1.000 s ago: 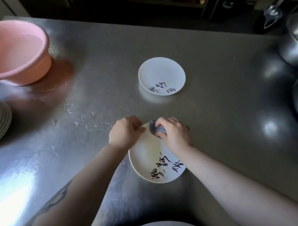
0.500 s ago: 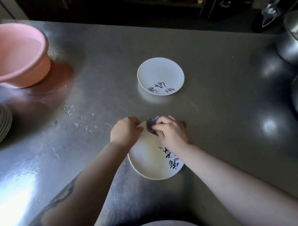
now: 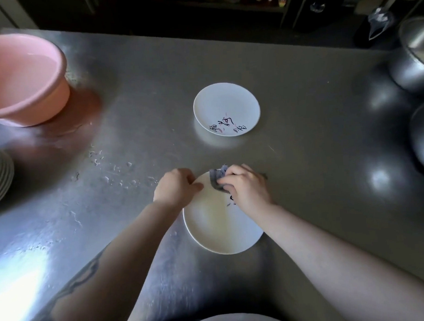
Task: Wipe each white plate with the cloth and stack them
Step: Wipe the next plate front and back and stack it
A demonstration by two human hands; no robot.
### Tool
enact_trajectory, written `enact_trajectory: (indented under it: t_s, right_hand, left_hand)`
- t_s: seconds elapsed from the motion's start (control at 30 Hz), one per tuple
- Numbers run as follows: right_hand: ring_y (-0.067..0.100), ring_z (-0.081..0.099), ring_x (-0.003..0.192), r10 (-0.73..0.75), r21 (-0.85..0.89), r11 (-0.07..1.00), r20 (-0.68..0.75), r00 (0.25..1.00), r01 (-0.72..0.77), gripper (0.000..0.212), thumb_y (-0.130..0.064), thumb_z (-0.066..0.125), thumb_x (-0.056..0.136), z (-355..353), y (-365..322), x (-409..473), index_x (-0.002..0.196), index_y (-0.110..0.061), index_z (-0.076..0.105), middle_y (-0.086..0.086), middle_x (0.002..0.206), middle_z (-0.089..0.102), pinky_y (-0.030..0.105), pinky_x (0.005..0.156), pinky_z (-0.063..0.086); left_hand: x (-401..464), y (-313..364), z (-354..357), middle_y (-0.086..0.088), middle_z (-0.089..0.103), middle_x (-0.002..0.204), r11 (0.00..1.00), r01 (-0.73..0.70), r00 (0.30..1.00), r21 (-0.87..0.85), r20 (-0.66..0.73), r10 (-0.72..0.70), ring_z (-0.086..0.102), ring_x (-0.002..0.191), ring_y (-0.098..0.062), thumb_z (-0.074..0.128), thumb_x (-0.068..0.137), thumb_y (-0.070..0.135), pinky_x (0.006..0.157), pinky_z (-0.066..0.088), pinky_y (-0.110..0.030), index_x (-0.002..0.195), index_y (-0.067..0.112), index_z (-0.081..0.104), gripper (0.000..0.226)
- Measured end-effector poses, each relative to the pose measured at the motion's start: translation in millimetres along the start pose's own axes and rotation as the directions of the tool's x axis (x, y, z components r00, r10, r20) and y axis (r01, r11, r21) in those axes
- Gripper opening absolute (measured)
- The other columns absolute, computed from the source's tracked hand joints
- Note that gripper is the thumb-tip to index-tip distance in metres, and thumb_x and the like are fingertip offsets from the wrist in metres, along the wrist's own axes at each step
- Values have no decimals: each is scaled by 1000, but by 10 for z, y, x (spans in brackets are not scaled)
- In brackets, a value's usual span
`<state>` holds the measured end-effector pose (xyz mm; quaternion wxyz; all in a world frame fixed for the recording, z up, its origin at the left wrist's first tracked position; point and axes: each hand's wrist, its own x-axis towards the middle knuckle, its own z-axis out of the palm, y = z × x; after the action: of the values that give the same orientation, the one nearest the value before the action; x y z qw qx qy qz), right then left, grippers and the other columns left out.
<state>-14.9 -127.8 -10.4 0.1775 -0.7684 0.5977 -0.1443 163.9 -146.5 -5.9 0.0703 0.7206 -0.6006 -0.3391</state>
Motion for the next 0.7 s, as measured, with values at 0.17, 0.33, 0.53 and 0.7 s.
enact_trajectory:
  t_s: [0.17,0.33,0.53,0.7]
  right_hand:
    - [27,58,93,62,-36,997,-65,996,-64,22,-8,69,80,-86,157,-89,96,-22,76,-3,99,66,32,62,45]
    - [24,54,96,36,-5,999,13,999,-36,20,-15,65,84,-33,-4,-19,98,-24,76,-5,102,67,35,70,45]
    - [21,53,103,106,-71,992,32,994,-103,17,-13,66,82,-103,105,-10,95,-23,70,-5,106,63,35,73,48]
    - [18,51,106,165,-63,985,57,985,-162,18,-12,64,82,-93,122,-20,93,-26,67,-9,106,60,35,75,49]
  left_hand:
    - [-114,-176,-76,-4,72,61,988,154,882,16,448,-145,72,59,-21,63,87,22,47,49,-22,69,11,61,21]
    - [53,47,-60,5,65,74,982,-38,998,184,46,30,58,70,-20,71,79,41,63,41,-24,78,21,60,22]
    - [11,-92,-52,-3,67,59,994,101,987,-51,132,-93,63,53,-23,70,82,22,55,49,-25,69,15,59,18]
    - [-128,-149,-26,1,71,58,992,85,944,95,310,-111,70,61,-22,62,84,27,59,52,-25,71,14,62,19]
